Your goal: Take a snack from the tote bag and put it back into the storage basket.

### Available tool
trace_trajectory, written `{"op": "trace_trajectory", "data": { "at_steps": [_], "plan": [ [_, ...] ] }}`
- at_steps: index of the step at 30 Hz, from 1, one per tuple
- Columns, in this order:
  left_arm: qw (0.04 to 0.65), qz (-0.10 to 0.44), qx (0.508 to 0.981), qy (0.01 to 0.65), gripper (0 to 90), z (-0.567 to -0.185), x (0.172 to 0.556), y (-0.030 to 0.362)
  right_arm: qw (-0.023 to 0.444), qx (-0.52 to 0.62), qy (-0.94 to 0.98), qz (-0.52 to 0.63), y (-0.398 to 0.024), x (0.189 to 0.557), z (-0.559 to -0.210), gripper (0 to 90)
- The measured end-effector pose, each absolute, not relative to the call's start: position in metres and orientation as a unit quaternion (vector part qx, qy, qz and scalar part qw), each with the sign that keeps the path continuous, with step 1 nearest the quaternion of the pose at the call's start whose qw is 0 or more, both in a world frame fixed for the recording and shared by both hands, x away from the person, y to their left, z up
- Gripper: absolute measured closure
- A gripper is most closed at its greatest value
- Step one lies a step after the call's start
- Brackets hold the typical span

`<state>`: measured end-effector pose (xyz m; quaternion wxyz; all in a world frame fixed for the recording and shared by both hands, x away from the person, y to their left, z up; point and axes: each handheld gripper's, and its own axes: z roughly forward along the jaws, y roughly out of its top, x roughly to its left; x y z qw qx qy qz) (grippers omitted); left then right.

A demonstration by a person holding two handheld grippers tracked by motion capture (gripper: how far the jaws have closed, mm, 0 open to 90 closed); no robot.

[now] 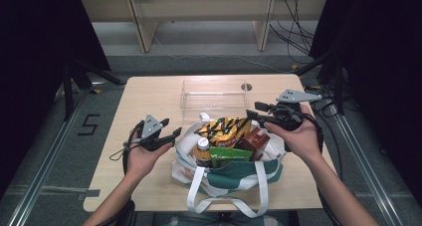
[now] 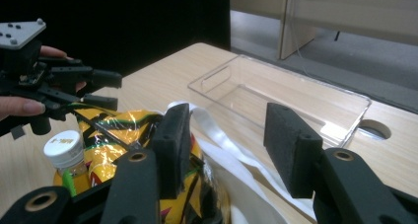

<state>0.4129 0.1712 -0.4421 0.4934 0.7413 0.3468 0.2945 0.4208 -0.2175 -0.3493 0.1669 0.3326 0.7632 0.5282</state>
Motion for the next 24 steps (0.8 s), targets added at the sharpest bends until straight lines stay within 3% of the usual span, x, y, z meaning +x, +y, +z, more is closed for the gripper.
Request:
{"op": "trace_trajectory", "data": {
  "at_steps": [24],
  "plan": [
    [0.491,0.293,0.743,0.348,42.6,-0.442,0.412,0.171,0.124,0.326,0.794,0.498,-0.199,0.427,-0.360,61.2]
  ]
}}
